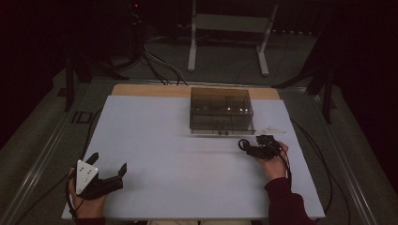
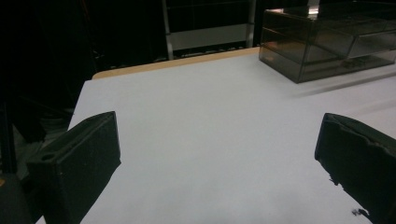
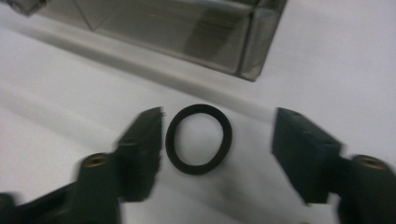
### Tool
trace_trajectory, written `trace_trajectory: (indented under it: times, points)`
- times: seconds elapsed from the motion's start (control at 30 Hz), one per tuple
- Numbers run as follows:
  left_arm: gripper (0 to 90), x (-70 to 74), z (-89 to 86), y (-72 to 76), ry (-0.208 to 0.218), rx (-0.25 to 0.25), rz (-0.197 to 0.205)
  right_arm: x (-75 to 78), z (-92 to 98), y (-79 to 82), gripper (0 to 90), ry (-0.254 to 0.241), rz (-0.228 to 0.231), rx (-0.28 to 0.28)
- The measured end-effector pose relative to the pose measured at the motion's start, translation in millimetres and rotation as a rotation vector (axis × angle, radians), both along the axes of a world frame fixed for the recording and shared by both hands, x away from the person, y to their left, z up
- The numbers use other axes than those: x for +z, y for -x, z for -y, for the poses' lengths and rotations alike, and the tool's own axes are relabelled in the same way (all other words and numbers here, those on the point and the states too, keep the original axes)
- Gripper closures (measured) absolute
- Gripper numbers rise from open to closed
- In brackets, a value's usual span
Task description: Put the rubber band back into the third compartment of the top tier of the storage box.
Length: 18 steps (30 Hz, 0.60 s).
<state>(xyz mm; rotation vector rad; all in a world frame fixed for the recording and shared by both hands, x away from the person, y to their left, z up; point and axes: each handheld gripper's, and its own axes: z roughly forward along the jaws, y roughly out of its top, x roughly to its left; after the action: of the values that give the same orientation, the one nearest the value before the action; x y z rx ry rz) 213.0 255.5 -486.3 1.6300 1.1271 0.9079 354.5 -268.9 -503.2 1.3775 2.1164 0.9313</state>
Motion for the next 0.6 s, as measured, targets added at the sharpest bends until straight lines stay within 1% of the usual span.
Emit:
trace_trajectory:
  times: [0.03, 0.07, 0.13, 0.23, 0.3, 0.47, 0.5, 0.6]
  points:
    - [1.0, -0.1, 0.2, 0.0, -0.001, 0.000, 0.000, -0.9, -1.1, -0.8, 44.2, 0.019, 0.000, 0.002]
    - [1.0, -0.1, 0.3, -0.1, -0.001, 0.000, -0.001, -2.1, -1.9, -1.7, 46.3, 0.023, -0.006, 0.004]
    - [1.0, -0.3, 0.3, -0.2, -0.001, -0.001, -0.002, -4.8, -2.9, -3.6, 51.5, 0.022, -0.019, 0.009]
    - [1.0, -0.3, 0.2, -0.2, -0.001, -0.001, -0.002, -9.5, -3.5, -6.4, 56.9, 0.015, -0.046, 0.005]
    - [1.0, -0.6, 0.6, -0.3, -0.001, -0.001, -0.005, -12.2, -4.2, -7.7, 59.7, 0.024, -0.058, -0.001]
    - [1.0, -0.8, 1.5, -0.6, -0.007, -0.006, -0.008, -16.8, -5.2, -9.9, 69.4, 0.028, -0.088, -0.004]
    - [1.1, -0.9, 1.6, -0.7, -0.006, -0.006, -0.009, -16.9, -5.8, -9.3, 71.0, 0.032, -0.085, -0.008]
    - [1.0, -1.0, 1.8, -0.7, -0.006, -0.005, -0.010, -16.1, -7.1, -8.5, 80.3, 0.038, -0.091, -0.004]
